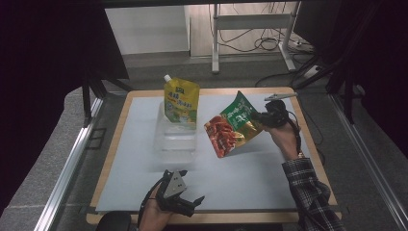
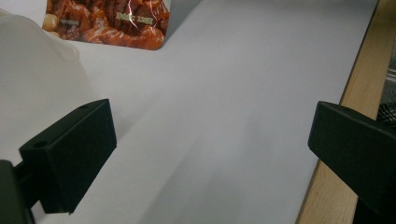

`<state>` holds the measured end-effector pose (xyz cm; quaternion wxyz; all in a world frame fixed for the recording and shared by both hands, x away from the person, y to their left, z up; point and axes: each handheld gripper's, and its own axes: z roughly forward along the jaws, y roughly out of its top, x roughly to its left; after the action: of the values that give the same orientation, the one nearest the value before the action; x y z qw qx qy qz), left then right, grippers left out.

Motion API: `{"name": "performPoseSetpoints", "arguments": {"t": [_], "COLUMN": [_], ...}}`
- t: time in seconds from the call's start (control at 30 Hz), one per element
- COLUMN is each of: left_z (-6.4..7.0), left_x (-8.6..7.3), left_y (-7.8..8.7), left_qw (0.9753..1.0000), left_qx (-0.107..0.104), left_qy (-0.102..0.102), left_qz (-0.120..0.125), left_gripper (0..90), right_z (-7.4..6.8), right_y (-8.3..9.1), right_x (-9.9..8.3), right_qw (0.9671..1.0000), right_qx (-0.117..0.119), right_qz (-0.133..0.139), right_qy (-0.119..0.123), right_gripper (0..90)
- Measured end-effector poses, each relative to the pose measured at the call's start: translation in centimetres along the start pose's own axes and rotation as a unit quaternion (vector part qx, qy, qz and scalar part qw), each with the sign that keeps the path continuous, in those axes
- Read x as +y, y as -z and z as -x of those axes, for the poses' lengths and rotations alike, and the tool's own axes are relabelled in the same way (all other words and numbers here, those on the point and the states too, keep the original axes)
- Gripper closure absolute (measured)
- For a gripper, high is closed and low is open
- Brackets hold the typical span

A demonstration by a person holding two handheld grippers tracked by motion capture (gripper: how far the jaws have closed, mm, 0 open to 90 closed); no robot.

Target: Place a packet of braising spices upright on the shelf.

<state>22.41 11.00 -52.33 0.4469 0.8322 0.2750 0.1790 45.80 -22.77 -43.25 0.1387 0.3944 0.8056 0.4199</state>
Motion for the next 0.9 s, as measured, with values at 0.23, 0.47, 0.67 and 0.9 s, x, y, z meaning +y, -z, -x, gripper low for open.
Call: {"name": "performPoseSetpoints", "arguments": {"t": [0.23, 0.47, 0.67, 0.9], "left_z": [0.0, 0.0, 0.0, -0.2], "left_x": [0.0, 0.0, 0.0, 0.0], "left_y": [0.0, 0.0, 0.1, 0.2], "left_qw": [1.0, 1.0, 1.0, 0.9999], "left_qx": [0.0, 0.001, 0.0, 0.005], "left_qy": [0.0, 0.0, 0.0, 0.008], "left_qz": [0.002, 0.002, 0.003, 0.009], "left_gripper": [0.8, 0.9, 0.9, 0.7], "right_z": [-1.5, -3.0, -4.2, -5.5], "right_y": [0.7, 0.9, 1.1, 1.8], "right_x": [2.2, 3.8, 5.1, 6.4], "right_qw": [0.9997, 0.999, 0.9981, 0.9963], "right_qx": [0.018, 0.027, 0.034, 0.042], "right_qz": [0.003, 0.005, 0.005, 0.009], "right_qy": [0.016, 0.034, 0.05, 0.075], "right_gripper": [89.2, 89.2, 89.2, 89.2]}}
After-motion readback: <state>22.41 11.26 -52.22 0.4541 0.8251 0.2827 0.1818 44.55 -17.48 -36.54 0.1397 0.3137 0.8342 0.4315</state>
